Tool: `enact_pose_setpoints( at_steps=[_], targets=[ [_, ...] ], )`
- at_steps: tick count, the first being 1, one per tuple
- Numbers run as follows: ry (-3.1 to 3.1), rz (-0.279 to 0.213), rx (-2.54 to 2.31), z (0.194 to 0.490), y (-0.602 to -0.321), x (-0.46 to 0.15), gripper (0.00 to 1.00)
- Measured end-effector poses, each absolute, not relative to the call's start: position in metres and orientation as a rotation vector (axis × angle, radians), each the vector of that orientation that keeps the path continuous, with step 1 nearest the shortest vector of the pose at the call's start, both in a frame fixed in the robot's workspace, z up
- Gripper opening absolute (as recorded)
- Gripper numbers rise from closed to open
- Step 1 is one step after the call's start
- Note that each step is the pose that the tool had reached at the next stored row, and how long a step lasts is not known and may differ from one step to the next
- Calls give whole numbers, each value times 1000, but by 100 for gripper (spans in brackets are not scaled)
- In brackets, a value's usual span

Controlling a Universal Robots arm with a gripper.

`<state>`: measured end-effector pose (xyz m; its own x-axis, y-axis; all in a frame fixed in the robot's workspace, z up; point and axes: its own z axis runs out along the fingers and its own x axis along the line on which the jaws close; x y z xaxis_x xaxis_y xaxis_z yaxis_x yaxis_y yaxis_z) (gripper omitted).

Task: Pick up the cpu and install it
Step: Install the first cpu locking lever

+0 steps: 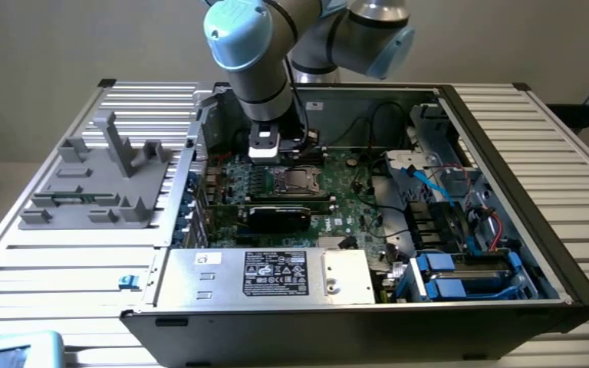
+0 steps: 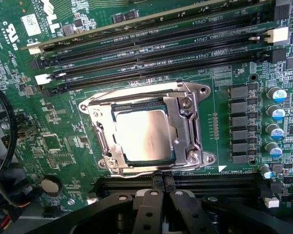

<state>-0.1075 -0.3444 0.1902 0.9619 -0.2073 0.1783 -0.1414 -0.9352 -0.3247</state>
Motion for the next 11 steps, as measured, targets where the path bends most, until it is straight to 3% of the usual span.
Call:
enact_pose_setpoints(
  at_steps=[11],
  targets=[
    [269,-304,-2799,190,-344,-100,11]
  ],
)
